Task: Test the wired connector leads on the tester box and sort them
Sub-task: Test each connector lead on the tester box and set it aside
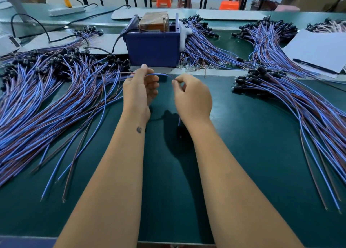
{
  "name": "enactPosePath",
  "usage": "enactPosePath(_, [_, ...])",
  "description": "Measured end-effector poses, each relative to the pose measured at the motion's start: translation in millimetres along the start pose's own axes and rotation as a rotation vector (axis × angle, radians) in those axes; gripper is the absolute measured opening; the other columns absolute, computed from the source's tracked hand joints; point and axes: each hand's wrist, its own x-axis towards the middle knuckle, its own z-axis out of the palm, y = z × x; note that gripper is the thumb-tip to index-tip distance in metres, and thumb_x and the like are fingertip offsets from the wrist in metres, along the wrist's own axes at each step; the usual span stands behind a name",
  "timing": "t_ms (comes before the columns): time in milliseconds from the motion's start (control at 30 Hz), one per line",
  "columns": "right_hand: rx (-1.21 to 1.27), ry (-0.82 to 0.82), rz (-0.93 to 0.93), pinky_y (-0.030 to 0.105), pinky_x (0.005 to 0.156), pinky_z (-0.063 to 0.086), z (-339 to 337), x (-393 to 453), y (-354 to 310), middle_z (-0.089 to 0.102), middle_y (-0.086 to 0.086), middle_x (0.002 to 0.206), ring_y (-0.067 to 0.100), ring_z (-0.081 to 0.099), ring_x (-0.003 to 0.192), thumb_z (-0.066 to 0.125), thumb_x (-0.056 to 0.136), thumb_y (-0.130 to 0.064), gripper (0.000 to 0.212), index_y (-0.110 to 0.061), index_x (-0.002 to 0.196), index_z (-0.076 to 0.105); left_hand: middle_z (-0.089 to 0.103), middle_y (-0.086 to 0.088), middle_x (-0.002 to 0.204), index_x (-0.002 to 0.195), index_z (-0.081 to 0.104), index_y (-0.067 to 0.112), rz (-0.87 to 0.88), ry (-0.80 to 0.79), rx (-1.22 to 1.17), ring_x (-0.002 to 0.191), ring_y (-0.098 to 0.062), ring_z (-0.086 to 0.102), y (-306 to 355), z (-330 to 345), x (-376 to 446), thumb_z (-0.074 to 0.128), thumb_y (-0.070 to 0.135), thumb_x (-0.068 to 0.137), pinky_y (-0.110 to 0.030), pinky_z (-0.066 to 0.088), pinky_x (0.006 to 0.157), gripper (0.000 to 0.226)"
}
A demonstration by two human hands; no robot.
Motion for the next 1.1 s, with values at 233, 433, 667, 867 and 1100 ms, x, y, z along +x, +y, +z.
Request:
enactPosePath(233, [0.512,0.301,0.109,0.028,0.084,0.051,-11,4,-3,0.069,-0.004,0.098,0.009,0.064,0.089,0.065,0.091,-0.028,0.022,-0.017,0.11,0.068,0.064,0.006,0.066,0.088,0.07,0.019,0.193,-0.16,0.547,0.056,-0.003,0.054,-15,10,-8,0.053,0.02,0.098,-0.013,0.043,0.056,0.02])
enactPosePath(433, [0.47,0.425,0.205,0.021,0.076,0.049,-17,12,12,0.07,-0.001,0.092,0.015,0.064,0.084,0.057,0.092,-0.006,0.017,-0.017,0.097,0.07,0.073,-0.002,0.083,0.091,0.075,0.015,0.345,-0.441,0.904,0.079,-0.018,0.064,-29,27,-25,0.059,0.017,0.093,-0.04,0.053,0.079,0.016])
enactPosePath(667, [0.511,0.355,0.383,0.047,0.086,0.053,-39,22,43,0.072,0.002,0.089,0.025,0.065,0.082,0.054,0.088,0.0,0.024,-0.023,0.095,0.056,0.066,0.002,0.09,0.103,0.071,0.018,0.666,-0.591,1.091,0.078,-0.02,0.059,-37,49,-51,0.063,0.015,0.087,-0.04,0.05,0.074,0.018])
enactPosePath(867, [0.433,0.193,0.304,0.036,0.074,0.057,-90,36,73,0.067,-0.002,0.075,0.014,0.063,0.067,0.055,0.089,0.006,0.025,-0.019,0.084,0.058,0.068,0.008,0.091,0.1,0.073,0.021,0.644,-0.759,0.992,0.083,-0.011,0.061,-49,63,-70,0.067,0.016,0.089,-0.037,0.052,0.076,0.013])
enactPosePath(1100, [0.051,0.159,0.28,0.04,0.087,0.053,-159,55,95,0.07,0.001,0.085,0.02,0.067,0.088,0.056,0.087,-0.002,0.02,-0.019,0.092,0.064,0.063,0.012,0.087,0.097,0.073,0.019,0.54,-0.798,1.034,0.083,-0.004,0.057,-54,64,-65,0.062,0.015,0.092,-0.029,0.048,0.081,0.013])
